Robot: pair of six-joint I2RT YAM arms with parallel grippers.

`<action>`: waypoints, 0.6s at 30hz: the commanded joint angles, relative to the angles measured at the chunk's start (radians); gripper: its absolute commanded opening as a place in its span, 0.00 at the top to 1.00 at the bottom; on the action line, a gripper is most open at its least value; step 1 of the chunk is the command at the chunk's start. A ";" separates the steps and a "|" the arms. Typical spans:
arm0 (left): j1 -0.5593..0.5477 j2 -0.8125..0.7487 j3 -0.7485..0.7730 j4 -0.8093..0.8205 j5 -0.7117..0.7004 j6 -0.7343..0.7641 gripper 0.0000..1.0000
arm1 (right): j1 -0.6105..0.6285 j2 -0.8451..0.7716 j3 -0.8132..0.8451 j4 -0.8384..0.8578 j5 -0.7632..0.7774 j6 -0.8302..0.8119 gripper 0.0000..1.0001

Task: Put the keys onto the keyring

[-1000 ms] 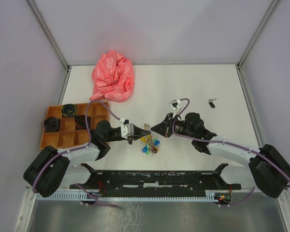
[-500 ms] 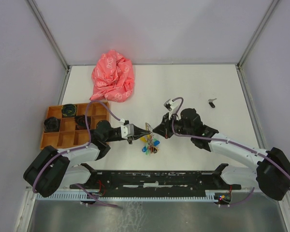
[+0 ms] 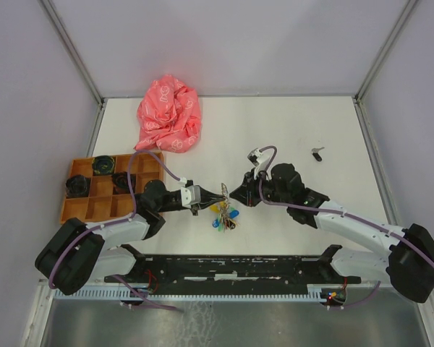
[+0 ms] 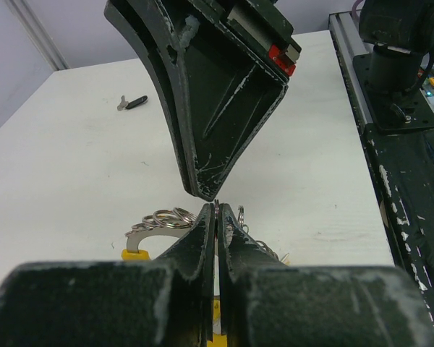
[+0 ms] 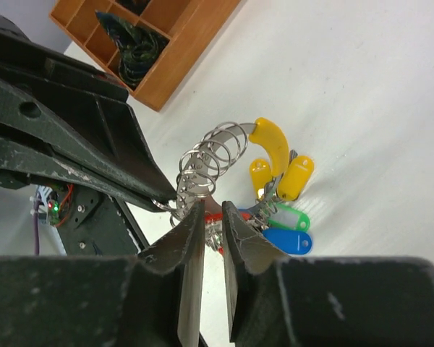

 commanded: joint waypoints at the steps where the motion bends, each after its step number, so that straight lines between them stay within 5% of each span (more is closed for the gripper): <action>1: 0.000 -0.016 0.014 0.056 0.004 0.041 0.97 | 0.001 -0.025 0.013 0.083 0.050 0.089 0.76; 18: 0.000 -0.012 0.016 0.064 0.011 0.037 0.97 | 0.001 0.066 -0.014 0.161 0.033 0.187 0.73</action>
